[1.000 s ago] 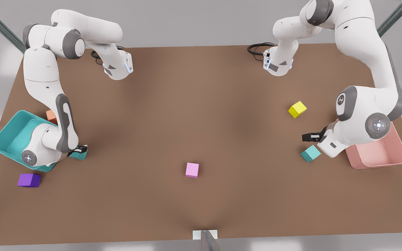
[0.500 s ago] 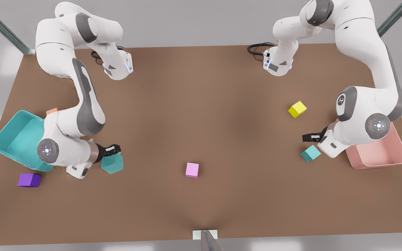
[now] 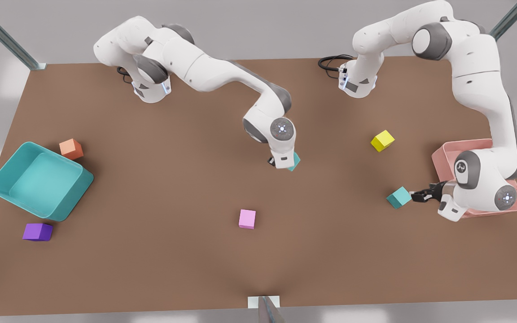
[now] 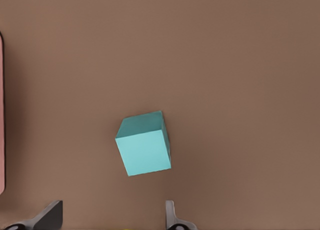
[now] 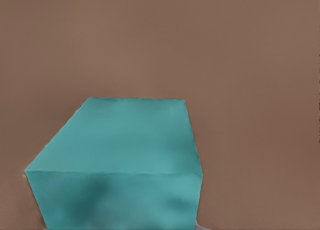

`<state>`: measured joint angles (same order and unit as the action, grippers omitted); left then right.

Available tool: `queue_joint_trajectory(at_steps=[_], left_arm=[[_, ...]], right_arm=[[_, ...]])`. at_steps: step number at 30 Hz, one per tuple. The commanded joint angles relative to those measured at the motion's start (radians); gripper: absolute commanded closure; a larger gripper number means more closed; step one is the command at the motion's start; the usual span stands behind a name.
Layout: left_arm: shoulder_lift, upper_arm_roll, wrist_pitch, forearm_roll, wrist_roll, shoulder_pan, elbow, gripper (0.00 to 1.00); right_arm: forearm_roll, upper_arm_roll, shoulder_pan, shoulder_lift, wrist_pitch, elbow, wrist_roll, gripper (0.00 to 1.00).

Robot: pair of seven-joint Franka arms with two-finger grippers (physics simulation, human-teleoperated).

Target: Stack the two blue cubes on top of each other

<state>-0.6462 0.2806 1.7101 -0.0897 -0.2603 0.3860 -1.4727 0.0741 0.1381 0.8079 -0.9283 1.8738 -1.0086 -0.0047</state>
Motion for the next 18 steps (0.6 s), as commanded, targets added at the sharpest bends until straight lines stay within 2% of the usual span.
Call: queue_joint_trajectory(at_steps=[1,3,7,8,9,10,16,18], left_arm=[[-0.006,0.002,0.180,0.004,-0.379,0.002,-0.043,0.00],[-0.032,0.002,0.215,0.076,-0.448,0.010,-0.046,0.00],[-0.069,0.000,0.269,0.064,-0.511,0.002,-0.047,0.00],[-0.063,0.000,0.269,0.062,-0.508,0.002,-0.061,0.00],[-0.059,0.000,0.269,0.061,-0.507,0.004,-0.066,0.00],[-0.052,0.000,0.270,0.058,-0.505,0.002,-0.080,0.00],[-0.012,0.009,0.325,0.048,-0.502,0.004,-0.175,0.00],[-0.020,0.009,0.370,0.007,-0.496,0.013,-0.198,0.00]], right_arm=[[-0.045,-0.017,0.002,-0.024,0.143,0.001,0.167,0.58],[-0.045,-0.032,0.004,-0.078,0.206,0.002,0.169,0.58],[-0.045,-0.061,0.019,-0.115,0.243,0.001,0.169,0.58],[-0.045,-0.061,0.019,-0.115,0.243,0.001,0.169,0.54],[-0.045,-0.061,0.019,-0.115,0.243,0.001,0.170,0.12],[-0.045,-0.061,0.019,-0.115,0.251,0.001,0.166,0.00],[-0.045,-0.060,0.019,-0.110,0.265,0.001,0.157,0.00],[-0.079,-0.051,0.010,-0.008,0.154,-0.005,0.138,0.00]])
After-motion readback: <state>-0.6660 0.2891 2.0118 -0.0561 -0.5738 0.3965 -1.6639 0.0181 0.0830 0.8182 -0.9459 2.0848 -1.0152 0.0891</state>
